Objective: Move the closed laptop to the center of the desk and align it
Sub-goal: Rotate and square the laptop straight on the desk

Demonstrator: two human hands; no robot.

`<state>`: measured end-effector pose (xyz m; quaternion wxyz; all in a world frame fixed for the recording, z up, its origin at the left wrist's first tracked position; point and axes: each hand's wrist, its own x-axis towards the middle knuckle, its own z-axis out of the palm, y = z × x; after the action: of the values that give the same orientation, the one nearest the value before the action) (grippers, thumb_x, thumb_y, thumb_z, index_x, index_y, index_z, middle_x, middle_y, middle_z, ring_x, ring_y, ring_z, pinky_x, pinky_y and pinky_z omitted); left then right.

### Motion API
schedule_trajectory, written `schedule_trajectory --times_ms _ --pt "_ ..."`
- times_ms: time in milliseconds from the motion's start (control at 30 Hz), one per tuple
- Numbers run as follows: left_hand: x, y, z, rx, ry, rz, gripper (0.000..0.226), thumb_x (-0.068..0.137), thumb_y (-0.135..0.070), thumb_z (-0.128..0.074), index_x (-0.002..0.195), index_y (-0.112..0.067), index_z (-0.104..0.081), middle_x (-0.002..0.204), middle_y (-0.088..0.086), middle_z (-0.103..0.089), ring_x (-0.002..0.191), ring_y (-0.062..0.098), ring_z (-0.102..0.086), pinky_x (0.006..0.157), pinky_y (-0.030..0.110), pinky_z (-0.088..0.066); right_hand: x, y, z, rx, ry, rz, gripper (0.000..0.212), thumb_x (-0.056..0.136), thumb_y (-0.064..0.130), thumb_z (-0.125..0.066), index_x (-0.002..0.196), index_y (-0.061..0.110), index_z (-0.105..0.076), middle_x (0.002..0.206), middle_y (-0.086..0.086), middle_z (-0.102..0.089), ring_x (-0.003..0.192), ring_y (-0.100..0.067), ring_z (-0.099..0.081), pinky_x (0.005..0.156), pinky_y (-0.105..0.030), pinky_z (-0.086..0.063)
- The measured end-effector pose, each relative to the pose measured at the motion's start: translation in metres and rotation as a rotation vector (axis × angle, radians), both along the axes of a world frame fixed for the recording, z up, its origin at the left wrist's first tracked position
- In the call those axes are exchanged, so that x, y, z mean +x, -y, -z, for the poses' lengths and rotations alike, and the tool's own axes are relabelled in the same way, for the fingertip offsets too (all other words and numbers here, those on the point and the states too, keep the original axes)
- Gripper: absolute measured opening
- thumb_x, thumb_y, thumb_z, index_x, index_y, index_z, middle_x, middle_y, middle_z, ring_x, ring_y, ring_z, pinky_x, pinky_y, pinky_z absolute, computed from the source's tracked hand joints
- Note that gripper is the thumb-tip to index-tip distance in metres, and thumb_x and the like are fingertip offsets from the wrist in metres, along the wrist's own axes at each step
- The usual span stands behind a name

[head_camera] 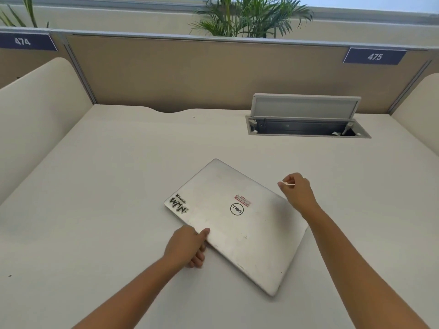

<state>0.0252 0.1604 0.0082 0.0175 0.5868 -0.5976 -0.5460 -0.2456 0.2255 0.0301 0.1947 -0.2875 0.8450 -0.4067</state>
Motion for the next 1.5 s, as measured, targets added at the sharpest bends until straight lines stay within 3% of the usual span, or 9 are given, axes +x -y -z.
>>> schedule_trajectory --times_ms 200,433,567,700,967,1133,1267,1400,1500 --pt "-0.017 0.027 -0.018 -0.588 0.475 0.533 0.044 0.092 -0.041 -0.038 0.056 -0.016 -0.041 0.037 -0.003 -0.049 0.048 0.013 -0.056 0.049 0.021 -0.035 0.016 -0.051 0.011 -0.141 0.08 0.194 0.015 0.091 0.014 -0.055 0.106 0.013 -0.056 0.108 -0.004 -0.052 0.099 -0.016 -0.05 0.085 -0.027 -0.038" --pt "-0.043 0.06 -0.017 -0.936 0.374 0.448 0.035 0.09 -0.026 -0.043 0.059 -0.018 -0.028 0.058 -0.002 -0.037 0.064 0.024 -0.043 0.049 0.029 -0.023 0.025 -0.084 0.036 -0.083 0.315 0.422 0.02 0.09 0.012 -0.053 0.109 0.006 -0.058 0.098 -0.007 -0.06 0.077 -0.026 -0.059 0.086 -0.044 -0.052" --pt "-0.052 0.075 -0.014 -1.009 0.329 0.432 0.016 0.091 -0.024 -0.045 0.082 -0.011 -0.048 0.079 0.004 -0.053 0.073 0.026 -0.052 0.059 0.032 -0.037 0.026 -0.089 0.04 -0.016 0.358 0.42 0.024 0.089 0.014 -0.056 0.111 0.005 -0.055 0.092 -0.006 -0.062 0.06 -0.019 -0.059 0.081 -0.039 -0.052" --pt "-0.052 0.087 -0.008 -0.978 0.33 0.404 0.028 0.091 -0.026 -0.05 0.11 -0.006 -0.056 0.112 0.01 -0.055 0.103 0.029 -0.052 0.075 0.038 -0.045 0.031 -0.09 0.038 0.077 0.309 0.339 0.032 0.087 0.027 -0.062 0.108 0.002 -0.06 0.096 -0.005 -0.068 0.062 -0.017 -0.065 0.069 -0.029 -0.052" --pt "-0.053 0.1 0.003 -0.803 0.298 0.26 0.041 0.088 -0.031 -0.055 0.12 -0.006 -0.051 0.122 0.013 -0.052 0.112 0.033 -0.046 0.084 0.042 -0.043 0.017 -0.093 0.017 0.247 0.538 0.174 0.029 0.083 0.031 -0.069 0.074 0.004 -0.063 0.076 -0.013 -0.069 0.084 -0.032 -0.071 0.083 -0.042 -0.057" --pt "-0.053 0.121 0.014 -0.558 0.216 0.154 0.058 0.083 -0.041 -0.06 0.129 -0.008 -0.046 0.132 0.016 -0.048 0.118 0.038 -0.046 0.098 0.042 -0.037 0.021 -0.09 0.024 0.266 0.492 0.229 0.038 0.08 0.036 -0.071 0.072 0.0 -0.063 0.067 -0.013 -0.068 0.062 -0.028 -0.07 0.064 -0.033 -0.061" --pt "-0.052 0.13 0.011 -0.492 0.168 0.142 0.054 0.082 -0.041 -0.062 0.122 -0.007 -0.053 0.121 0.014 -0.056 0.107 0.035 -0.056 0.091 0.042 -0.046 0.022 -0.087 0.027 0.297 0.426 0.243 0.042 0.079 0.04 -0.071 0.064 0.006 -0.052 0.063 -0.013 -0.066 0.039 -0.017 -0.063 0.042 -0.019 -0.052" --pt "-0.05 0.14 0.006 -0.43 0.106 0.199 0.038 0.084 -0.034 -0.062 0.106 -0.003 -0.056 0.098 0.009 -0.056 0.087 0.024 -0.052 0.075 0.031 -0.04 0.022 -0.085 0.029 0.34 0.362 0.235 0.049 0.08 0.044 -0.068 0.054 0.01 -0.043 0.062 -0.012 -0.066 0.042 -0.019 -0.064 0.057 -0.027 -0.054" --pt "-0.047 0.149 0.005 -0.346 0.06 0.216 0.035 0.084 -0.031 -0.064 0.061 -0.015 -0.044 0.064 0.003 -0.04 0.06 0.021 -0.039 0.056 0.028 -0.026 0.025 -0.083 0.028 0.358 0.308 0.231 0.052 0.08 0.047 -0.066 0.052 0.012 -0.039 0.058 -0.01 -0.065 0.043 -0.02 -0.066 0.062 -0.031 -0.055"
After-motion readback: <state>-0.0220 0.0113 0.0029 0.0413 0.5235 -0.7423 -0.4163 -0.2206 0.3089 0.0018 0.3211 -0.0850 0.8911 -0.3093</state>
